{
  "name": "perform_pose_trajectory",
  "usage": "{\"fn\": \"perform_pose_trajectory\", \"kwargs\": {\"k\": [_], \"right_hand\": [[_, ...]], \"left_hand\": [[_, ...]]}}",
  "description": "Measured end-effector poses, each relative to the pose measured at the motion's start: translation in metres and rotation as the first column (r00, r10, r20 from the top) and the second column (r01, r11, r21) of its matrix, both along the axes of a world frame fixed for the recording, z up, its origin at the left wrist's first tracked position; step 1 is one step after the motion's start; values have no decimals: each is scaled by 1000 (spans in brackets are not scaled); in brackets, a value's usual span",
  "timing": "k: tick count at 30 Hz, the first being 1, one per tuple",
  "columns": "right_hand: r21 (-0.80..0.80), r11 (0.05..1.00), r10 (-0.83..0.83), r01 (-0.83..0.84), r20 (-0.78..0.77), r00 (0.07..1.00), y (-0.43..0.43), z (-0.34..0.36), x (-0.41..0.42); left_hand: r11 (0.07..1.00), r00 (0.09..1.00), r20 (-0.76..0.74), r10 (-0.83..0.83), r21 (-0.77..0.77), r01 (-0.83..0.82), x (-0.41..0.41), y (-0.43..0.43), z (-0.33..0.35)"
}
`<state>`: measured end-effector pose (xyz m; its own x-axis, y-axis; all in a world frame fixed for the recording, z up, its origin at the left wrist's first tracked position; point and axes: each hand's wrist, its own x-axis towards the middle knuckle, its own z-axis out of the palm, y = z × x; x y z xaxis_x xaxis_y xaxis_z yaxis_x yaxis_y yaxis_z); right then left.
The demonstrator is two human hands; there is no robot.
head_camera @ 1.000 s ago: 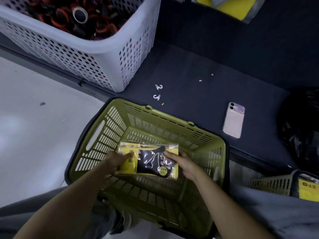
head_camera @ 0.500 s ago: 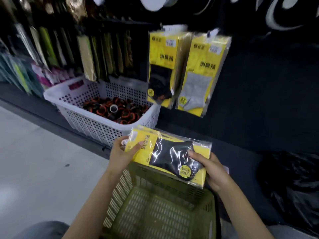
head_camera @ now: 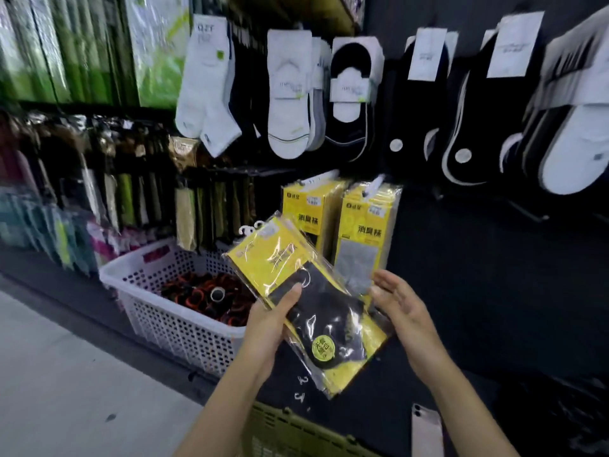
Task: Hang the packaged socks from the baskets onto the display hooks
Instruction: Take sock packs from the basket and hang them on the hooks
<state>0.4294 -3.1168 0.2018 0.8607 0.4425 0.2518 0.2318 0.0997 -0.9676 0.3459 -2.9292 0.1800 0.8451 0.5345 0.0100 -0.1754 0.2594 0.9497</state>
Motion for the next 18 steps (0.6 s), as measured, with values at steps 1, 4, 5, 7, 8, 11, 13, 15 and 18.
{"fn": "perform_pose_trajectory", "kwargs": {"k": [1,4,5,7,8,11,13,15,18], "right_hand": [[-16,1000,10,-10,48,999,5,8,2],[-33,999,33,-29,147,989,26,21,5],[-18,1000,27,-24,162,986,32,24,6],[31,1000,-8,2,169,986,39,26,10],[57,998,-30,21,156,987,41,26,11],[106,994,-32,24,71,997,42,23,19],[94,996,-16,14,26,1000,42,19,23],[101,994,-32,32,-5,999,41,14,28],[162,980,-118,119,-17,993,36,11,38]], "left_hand": [[996,1000,-12,3,90,-2,2,-1,5],[955,999,-9,37,294,-33,10,-6,16],[938,999,11,35,343,-37,12,-7,19],[915,999,52,12,401,-32,14,-8,25],[908,998,68,-7,418,-23,15,-7,27],[924,998,59,-30,382,5,17,-1,33],[937,1000,29,-7,350,-3,18,5,34],[929,999,6,46,368,-45,18,13,33],[915,994,20,104,391,-104,20,30,33]]}}
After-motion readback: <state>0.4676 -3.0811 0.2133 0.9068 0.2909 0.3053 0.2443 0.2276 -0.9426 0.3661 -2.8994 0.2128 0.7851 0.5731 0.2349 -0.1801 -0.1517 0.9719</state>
